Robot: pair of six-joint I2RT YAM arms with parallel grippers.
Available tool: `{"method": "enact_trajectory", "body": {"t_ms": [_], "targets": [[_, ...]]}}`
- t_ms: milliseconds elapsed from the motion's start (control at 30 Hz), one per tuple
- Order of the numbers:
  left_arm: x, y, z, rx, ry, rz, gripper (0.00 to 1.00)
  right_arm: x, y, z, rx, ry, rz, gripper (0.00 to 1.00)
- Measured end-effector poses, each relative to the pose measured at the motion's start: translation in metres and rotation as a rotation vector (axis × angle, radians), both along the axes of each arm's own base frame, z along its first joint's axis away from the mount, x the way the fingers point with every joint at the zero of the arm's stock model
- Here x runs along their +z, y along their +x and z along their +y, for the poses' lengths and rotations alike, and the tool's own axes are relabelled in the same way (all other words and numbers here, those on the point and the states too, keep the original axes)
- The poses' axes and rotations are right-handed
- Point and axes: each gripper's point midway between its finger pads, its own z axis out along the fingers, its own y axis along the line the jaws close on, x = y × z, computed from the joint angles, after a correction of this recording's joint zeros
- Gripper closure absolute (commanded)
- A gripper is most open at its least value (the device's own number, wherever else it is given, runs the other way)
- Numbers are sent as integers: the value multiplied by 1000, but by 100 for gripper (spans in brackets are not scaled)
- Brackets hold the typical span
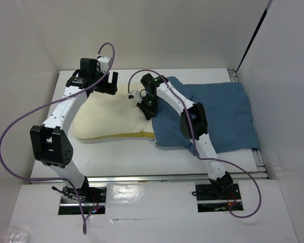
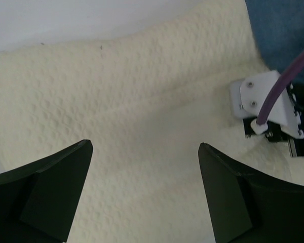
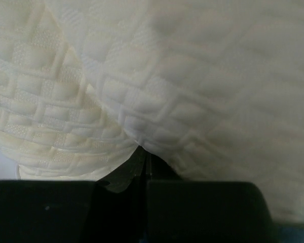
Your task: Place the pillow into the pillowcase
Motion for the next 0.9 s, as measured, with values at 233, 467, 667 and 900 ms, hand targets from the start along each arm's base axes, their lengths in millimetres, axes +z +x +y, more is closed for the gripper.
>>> {"method": "enact_trajectory", "body": {"t_ms": [233,467,667,900], "targets": [[-19,-31,-6,-83,13,60,0,6,40,1,-113,25,-150,100],[-47,-78,-31,-305,92,129,0,15,99,-17,-299,41,-333,99],[-74,-117,-48,-539,230,141,0,23,119,-24,-385,61,-374,78],[-101,-126,-51,-627,511,-30,0,66,101,-16,-406,212,-286,43]]}}
